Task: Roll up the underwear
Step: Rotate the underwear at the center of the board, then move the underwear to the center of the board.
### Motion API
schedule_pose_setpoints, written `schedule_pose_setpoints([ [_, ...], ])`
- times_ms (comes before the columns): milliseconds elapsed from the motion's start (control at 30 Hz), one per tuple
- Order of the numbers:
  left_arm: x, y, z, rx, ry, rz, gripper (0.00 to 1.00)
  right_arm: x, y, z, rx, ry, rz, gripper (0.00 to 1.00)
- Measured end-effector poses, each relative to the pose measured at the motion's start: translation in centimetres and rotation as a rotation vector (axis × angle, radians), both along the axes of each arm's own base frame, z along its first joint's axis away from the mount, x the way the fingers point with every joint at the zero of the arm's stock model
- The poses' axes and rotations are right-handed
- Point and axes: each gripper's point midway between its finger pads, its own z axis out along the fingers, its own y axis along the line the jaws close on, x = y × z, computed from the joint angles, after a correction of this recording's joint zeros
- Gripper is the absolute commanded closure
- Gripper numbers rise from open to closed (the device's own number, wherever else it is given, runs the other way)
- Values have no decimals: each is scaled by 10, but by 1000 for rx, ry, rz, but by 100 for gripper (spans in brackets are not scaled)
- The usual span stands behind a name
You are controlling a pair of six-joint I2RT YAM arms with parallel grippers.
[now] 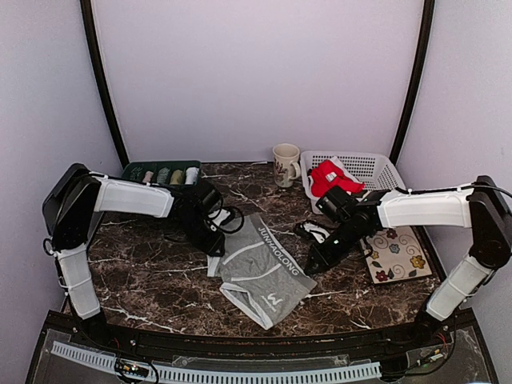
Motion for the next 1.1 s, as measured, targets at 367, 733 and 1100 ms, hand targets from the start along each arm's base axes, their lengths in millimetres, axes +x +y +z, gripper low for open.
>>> schedule_pose_setpoints([
  [367,72,-15,32,7,-101,-39,53,2,97,2,100,-23,180,90],
  [733,51,5,64,-36,-108,2,53,-46,108,-46,34,64,321,93],
  [1100,10,12,53,-122,-31,-15,53,-130,101,-32,57,215,465,76],
])
